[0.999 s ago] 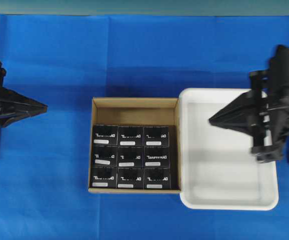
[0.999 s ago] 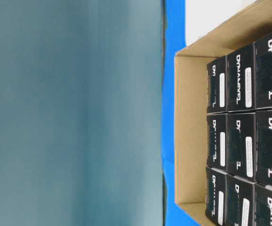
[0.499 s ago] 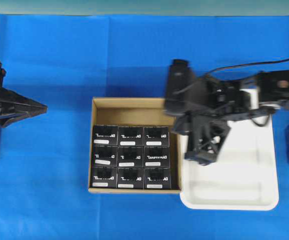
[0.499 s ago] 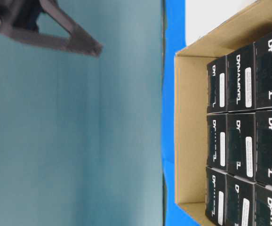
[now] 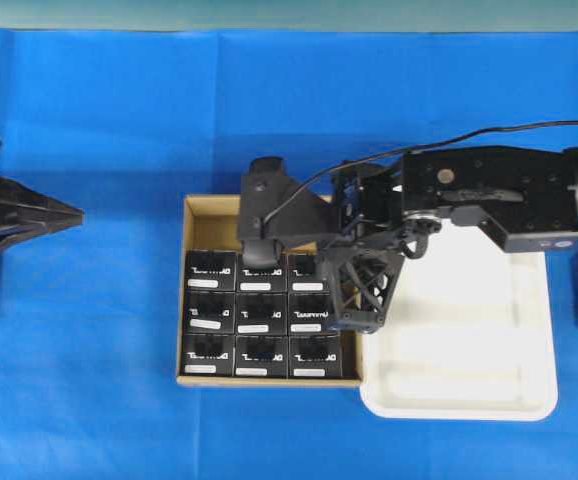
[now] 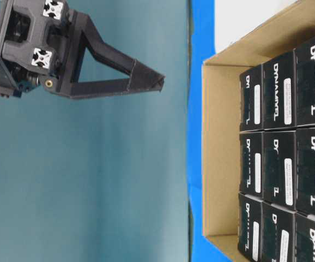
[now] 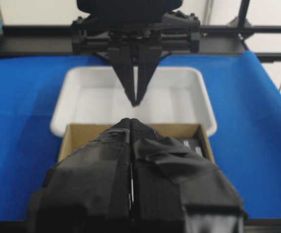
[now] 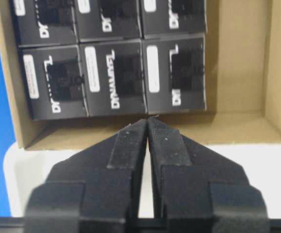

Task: Pick the box from inside the cardboard box.
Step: 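Move the right gripper over the top-right black box in the cardboard box, then lower the open right gripper around the top-right black box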

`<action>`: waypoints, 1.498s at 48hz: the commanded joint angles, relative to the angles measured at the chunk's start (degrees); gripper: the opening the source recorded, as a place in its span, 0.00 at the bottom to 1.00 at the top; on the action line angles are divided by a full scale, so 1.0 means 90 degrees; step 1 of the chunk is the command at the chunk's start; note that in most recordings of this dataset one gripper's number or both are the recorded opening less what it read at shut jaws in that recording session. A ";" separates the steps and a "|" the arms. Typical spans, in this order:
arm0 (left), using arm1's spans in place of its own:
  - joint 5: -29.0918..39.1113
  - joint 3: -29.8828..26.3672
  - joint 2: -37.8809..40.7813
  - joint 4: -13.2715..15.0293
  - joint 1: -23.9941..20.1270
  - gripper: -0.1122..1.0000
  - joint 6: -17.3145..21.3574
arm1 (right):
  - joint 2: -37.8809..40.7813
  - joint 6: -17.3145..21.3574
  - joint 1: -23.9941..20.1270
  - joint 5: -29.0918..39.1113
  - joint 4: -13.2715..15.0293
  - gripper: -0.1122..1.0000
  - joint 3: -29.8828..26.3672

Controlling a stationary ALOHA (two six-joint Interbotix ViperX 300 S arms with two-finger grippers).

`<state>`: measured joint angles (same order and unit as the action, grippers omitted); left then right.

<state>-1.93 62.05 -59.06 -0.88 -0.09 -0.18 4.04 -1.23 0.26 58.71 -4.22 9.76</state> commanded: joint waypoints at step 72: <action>0.0322 -0.0264 -0.0254 -0.0010 -0.0020 0.06 0.0000 | 0.1055 -0.0615 0.0332 -0.1123 0.0137 0.98 0.0391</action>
<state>1.23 61.52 -61.70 -0.88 -0.09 -0.18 13.27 -6.68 3.16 49.13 -2.90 13.45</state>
